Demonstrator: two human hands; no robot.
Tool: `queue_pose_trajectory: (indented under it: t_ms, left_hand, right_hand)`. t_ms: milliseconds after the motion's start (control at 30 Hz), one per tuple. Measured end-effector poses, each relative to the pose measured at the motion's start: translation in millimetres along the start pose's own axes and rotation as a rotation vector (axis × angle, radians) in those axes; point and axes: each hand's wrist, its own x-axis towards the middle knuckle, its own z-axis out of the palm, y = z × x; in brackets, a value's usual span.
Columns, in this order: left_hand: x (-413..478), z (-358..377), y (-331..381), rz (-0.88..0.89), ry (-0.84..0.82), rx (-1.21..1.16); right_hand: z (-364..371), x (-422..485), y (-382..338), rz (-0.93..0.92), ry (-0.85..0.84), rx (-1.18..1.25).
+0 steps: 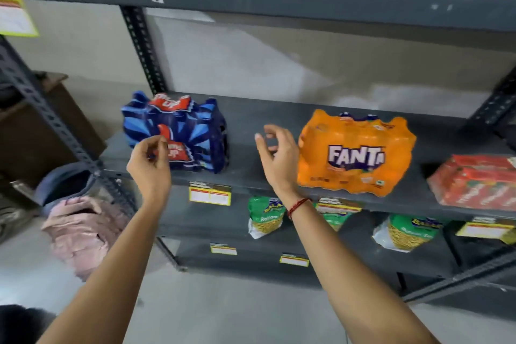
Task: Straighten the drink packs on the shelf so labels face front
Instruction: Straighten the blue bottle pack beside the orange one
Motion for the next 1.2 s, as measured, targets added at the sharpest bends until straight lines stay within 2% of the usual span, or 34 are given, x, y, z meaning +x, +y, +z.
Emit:
queue_pose_trajectory:
  t_ms: [133, 233, 300, 367, 633, 900, 1200]
  left_hand:
    - [23.4, -20.7, -11.2, -0.052, 0.035, 0.042]
    - [45.4, -25.5, -34.0, -0.262, -0.136, 0.013]
    - [55.1, -27.4, -44.3, -0.350, -0.259, -0.029]
    - [57.9, -26.2, -45.7, -0.388, -0.310, -0.042]
    - [55.6, -15.8, -43.2, -0.443, -0.291, -0.068]
    - [31.3, 7.3, -29.8, -0.375, -0.326, -0.002]
    - [27.2, 10.3, -25.0, -0.398, -0.353, -0.005]
  right_hand:
    - [51.0, -8.2, 10.4, 0.210, -0.328, -0.020]
    - [75.6, -14.1, 10.7, 0.216, -0.415, -0.040]
    - [86.4, -17.0, 10.7, 0.214, -0.413, -0.071]
    - [93.7, -18.3, 12.2, 0.230, -0.390, -0.069]
    - [89.1, -17.9, 14.9, 0.206, -0.377, -0.068]
    - [53.7, -19.7, 28.8, 0.219, -0.341, -0.047]
    - [40.0, -19.6, 32.8, 0.221, -0.344, -0.031]
